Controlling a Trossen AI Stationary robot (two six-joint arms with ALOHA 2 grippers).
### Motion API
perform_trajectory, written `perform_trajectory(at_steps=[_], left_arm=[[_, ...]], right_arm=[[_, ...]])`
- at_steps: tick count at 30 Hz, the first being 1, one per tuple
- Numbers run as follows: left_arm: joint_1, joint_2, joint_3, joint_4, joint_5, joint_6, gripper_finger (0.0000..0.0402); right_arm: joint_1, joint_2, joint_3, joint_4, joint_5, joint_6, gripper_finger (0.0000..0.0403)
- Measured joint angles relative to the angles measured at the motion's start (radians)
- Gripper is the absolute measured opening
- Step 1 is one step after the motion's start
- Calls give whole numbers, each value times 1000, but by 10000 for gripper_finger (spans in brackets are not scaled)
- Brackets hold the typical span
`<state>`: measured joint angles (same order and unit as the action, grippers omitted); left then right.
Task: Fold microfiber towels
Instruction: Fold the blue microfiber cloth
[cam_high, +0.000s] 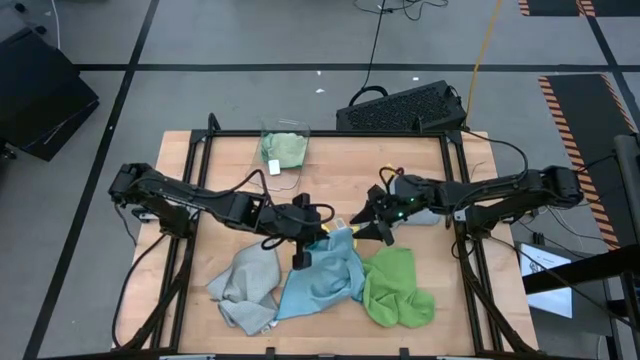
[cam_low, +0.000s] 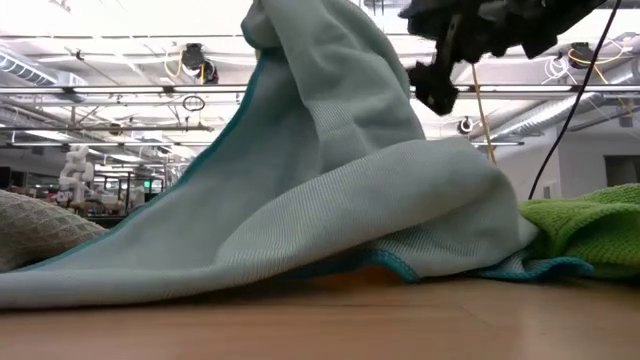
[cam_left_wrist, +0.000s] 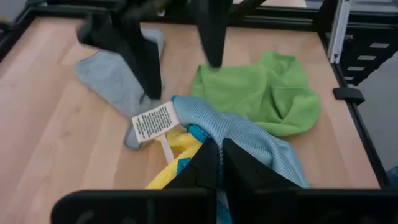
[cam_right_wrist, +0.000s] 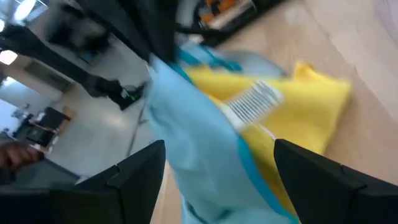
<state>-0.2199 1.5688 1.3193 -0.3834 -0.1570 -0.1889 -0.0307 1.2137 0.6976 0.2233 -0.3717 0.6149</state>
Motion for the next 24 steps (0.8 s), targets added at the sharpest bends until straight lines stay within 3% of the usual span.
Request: perform_trajectory(at_steps=[5,9,16,20,24], left_arm=[[7,0,0,26,0,4,5],[8,0,1,25,0,3,12],[7,0,1,-24,0,-39,7],[8,0,1,-74,0,-79,24],[8,0,1,-98,-1,-132,43]], right_arm=[[0,52,0,-22,0,-1,290],[0,102,0,73,-59,-15,267],[0,87,0,101,-74,-2,111],[0,54,0,101,-74,-22,20],[0,21,0,97,-71,-8,12]])
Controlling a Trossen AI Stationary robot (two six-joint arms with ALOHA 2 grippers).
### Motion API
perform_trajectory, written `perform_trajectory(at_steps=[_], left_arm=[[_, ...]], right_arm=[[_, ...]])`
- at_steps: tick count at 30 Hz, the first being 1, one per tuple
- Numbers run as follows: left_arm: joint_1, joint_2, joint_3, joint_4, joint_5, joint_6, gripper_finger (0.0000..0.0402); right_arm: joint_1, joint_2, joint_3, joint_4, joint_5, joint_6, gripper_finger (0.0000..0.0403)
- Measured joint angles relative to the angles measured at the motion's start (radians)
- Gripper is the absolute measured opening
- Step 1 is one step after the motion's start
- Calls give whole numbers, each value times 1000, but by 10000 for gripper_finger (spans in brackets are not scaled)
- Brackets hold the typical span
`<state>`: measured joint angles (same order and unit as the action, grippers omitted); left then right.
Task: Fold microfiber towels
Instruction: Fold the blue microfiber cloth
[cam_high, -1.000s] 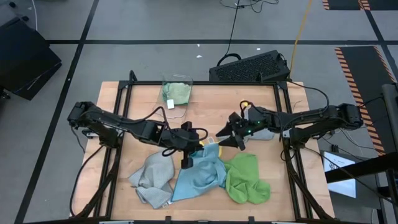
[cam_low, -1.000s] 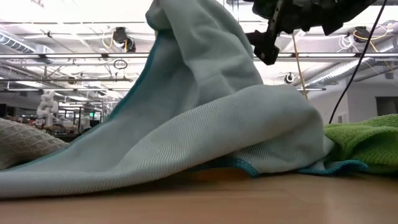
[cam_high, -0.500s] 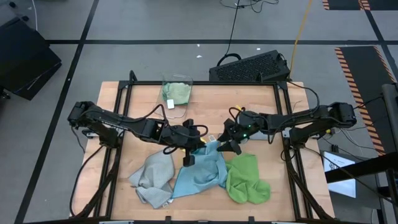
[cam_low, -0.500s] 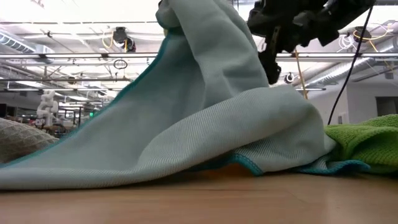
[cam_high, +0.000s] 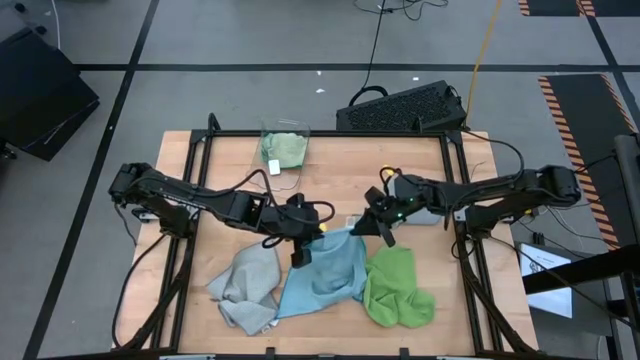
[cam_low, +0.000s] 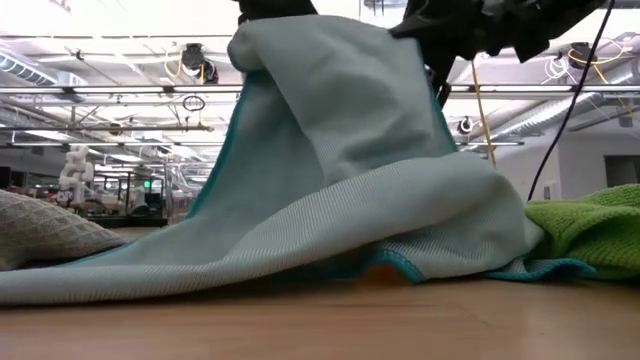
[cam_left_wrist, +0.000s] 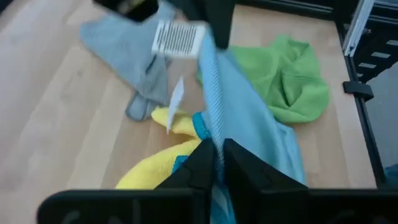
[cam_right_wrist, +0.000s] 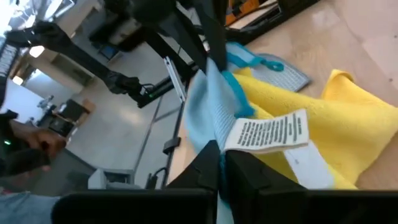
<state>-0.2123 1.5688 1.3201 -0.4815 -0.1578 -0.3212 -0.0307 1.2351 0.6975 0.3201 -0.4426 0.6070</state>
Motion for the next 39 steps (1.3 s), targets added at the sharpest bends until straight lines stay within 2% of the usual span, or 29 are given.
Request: perform_trajectory(at_steps=[3,12,17,22,27,30,34,39], left_arm=[[0,0,0,-43,0,-59,66],[-5,0,0,-51,-3,-160,178],[-3,0,0,-46,0,-213,203],[1,0,0,-124,-14,-299,192],[21,18,-60,-143,-130,-302,159],[67,48,-151,59,-100,-259,135],[126,100,-263,309,-26,-211,103],[189,166,-362,424,51,-214,76]], right_arm=[[0,-29,0,-14,11,15,7],[0,-223,0,-142,27,-7,2],[0,-371,2,-254,26,43,2],[0,-504,106,-456,24,134,1],[-3,-526,301,-707,30,109,1],[-7,-505,405,-804,51,90,1],[-7,-471,529,-819,51,88,1],[-9,-417,701,-844,57,84,0]])
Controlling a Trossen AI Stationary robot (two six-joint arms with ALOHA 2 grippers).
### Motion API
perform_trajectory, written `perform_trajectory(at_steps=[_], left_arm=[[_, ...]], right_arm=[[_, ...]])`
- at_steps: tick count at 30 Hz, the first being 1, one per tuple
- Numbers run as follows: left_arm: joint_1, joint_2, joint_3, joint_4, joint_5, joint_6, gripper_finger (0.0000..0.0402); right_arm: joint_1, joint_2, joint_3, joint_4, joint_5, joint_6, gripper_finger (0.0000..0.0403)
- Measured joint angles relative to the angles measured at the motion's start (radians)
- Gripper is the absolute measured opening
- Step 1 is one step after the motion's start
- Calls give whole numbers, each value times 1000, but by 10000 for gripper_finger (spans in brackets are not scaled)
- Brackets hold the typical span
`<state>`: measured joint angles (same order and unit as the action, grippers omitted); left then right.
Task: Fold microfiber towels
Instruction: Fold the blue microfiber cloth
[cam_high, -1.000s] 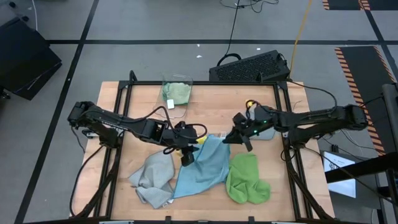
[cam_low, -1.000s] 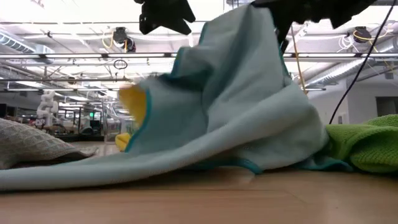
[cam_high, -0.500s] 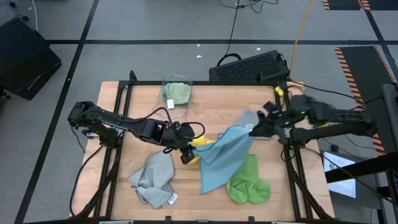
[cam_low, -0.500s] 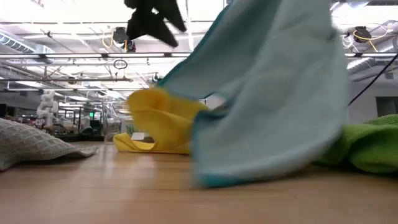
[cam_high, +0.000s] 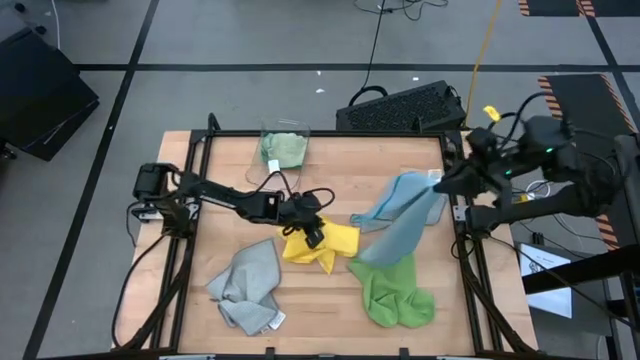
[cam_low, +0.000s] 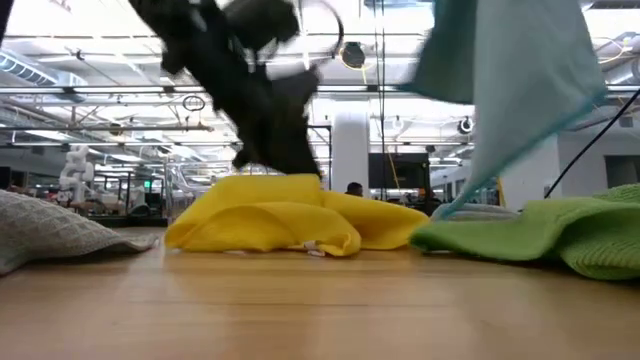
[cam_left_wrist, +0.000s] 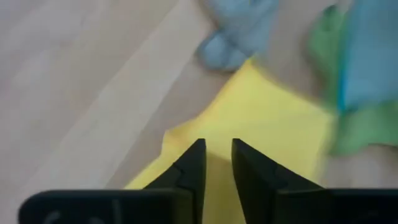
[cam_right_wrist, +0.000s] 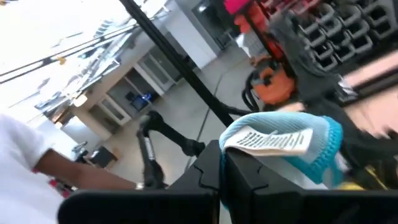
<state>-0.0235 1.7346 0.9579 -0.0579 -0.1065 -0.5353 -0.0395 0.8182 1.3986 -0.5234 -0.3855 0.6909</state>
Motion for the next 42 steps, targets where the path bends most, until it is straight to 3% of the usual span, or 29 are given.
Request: perform_trajectory(at_steps=[4,7,12,17,22,30,37,42], left_arm=[[21,52,-39,-39,143,2,66],[20,59,-49,-186,220,10,65],[19,-2,-45,-502,225,-32,65],[23,-126,-34,-847,113,-145,65],[47,-290,19,-962,106,-263,65],[36,-453,127,-730,99,-281,65],[-12,-452,235,-341,28,-72,66],[-9,-444,257,-117,25,48,97]], right_arm=[[-4,42,106,-31,26,-44,0],[-5,61,149,-44,45,-77,0],[-5,93,153,-79,45,-99,0],[-5,146,153,-123,45,-118,0],[-4,207,153,-116,45,-167,0],[-4,286,152,-118,44,-243,0],[12,332,152,-116,47,-329,0],[15,359,153,-104,145,-339,0]])
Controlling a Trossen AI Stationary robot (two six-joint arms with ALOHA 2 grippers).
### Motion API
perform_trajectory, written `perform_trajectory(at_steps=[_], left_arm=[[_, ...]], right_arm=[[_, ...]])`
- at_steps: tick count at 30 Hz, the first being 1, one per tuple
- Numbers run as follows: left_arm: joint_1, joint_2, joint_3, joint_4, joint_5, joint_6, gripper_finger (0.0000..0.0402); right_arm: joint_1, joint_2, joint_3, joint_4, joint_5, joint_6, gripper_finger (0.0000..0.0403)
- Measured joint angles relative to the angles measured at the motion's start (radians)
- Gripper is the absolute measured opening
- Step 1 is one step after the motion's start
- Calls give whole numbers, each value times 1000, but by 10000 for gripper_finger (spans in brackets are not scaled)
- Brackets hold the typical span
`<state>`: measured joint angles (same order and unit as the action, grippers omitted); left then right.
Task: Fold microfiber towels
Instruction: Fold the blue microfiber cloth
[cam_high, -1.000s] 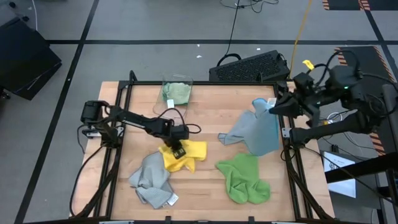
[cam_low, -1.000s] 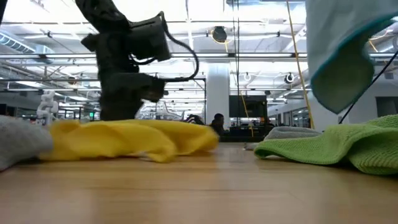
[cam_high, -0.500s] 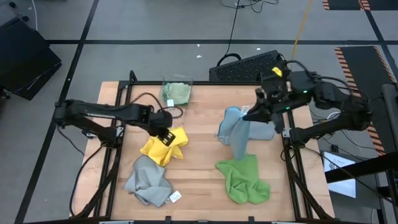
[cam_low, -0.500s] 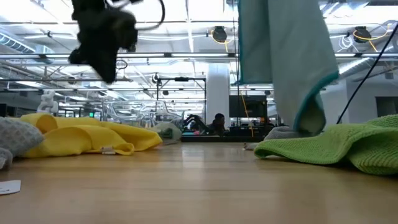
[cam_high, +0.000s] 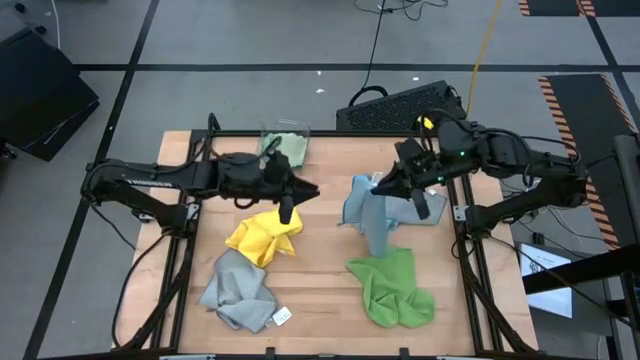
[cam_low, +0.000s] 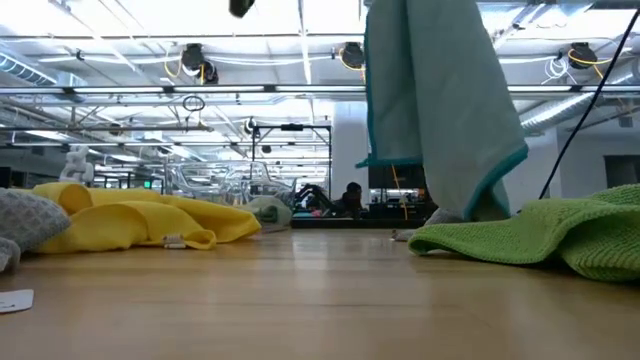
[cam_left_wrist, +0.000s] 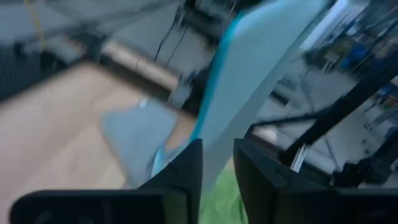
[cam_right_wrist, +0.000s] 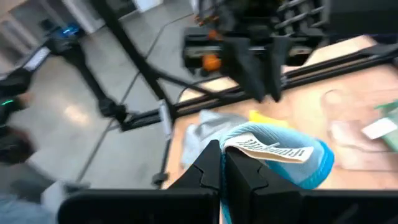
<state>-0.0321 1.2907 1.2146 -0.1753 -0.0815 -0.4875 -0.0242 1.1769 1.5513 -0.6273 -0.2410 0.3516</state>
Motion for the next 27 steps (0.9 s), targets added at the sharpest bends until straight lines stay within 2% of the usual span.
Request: perform_trajectory(at_steps=[8,12,16,27], left_arm=[[1,0,47,59,1,194,206],[9,-1,59,72,2,277,242],[24,0,59,60,7,300,249],[65,-1,44,39,84,333,224]], right_arm=[[0,41,0,25,138,-1,0],[0,71,0,23,140,-22,0],[13,98,0,25,143,-43,0],[46,174,0,25,141,-103,0]])
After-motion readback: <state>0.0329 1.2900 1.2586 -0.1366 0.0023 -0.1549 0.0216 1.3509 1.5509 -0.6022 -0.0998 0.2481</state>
